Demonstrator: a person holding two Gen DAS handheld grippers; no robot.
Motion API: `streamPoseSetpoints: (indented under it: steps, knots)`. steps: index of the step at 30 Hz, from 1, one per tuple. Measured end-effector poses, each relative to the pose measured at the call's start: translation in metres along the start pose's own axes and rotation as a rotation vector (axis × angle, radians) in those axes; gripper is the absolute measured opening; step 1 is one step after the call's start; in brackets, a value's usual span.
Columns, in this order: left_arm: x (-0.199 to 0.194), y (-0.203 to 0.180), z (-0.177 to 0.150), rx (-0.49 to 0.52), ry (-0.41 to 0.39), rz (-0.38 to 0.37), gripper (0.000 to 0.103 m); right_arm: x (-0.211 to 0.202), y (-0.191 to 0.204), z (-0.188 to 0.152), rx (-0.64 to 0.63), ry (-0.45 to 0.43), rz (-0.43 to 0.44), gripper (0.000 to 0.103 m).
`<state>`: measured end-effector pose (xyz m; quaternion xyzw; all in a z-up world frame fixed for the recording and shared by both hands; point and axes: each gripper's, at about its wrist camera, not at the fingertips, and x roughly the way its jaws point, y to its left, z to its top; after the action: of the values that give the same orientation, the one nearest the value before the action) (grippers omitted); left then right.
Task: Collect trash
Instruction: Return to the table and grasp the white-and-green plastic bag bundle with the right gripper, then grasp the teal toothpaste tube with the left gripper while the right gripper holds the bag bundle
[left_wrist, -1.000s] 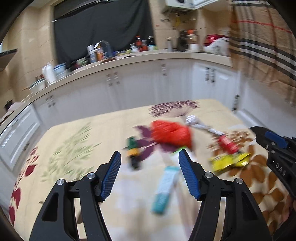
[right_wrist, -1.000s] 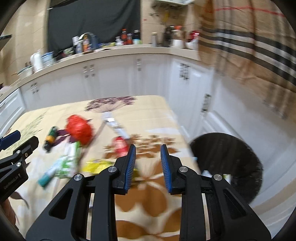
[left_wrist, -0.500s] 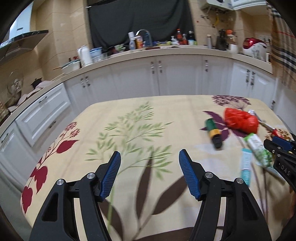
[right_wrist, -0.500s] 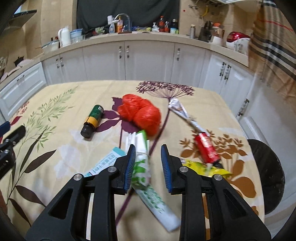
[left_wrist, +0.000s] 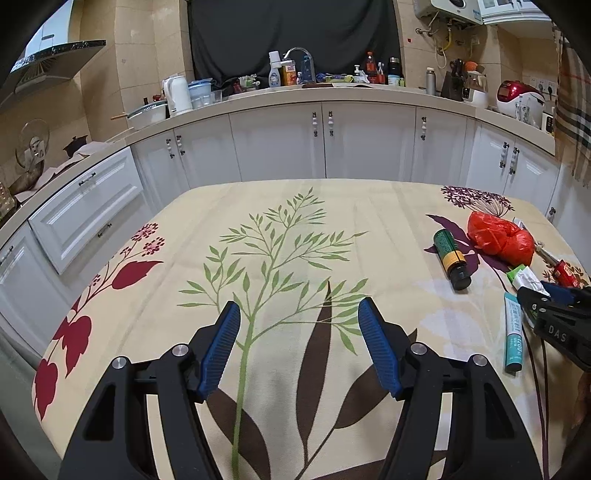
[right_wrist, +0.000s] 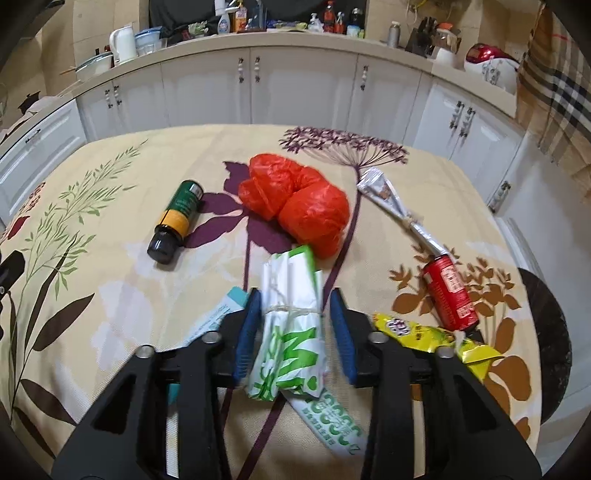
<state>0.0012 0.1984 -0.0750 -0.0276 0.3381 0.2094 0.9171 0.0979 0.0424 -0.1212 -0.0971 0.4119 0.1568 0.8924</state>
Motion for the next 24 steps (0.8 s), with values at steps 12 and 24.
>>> streamPoseSetpoints:
  steps: [12, 24]
  knots:
    - [-0.006, -0.040, -0.001, 0.043, 0.006, -0.091, 0.065, -0.034, -0.017, -0.009, 0.016, -0.096, -0.011, 0.030]
    - [-0.005, -0.123, -0.004, 0.158, 0.024, -0.194, 0.065, -0.058, -0.097, -0.038, 0.152, -0.124, -0.095, 0.030]
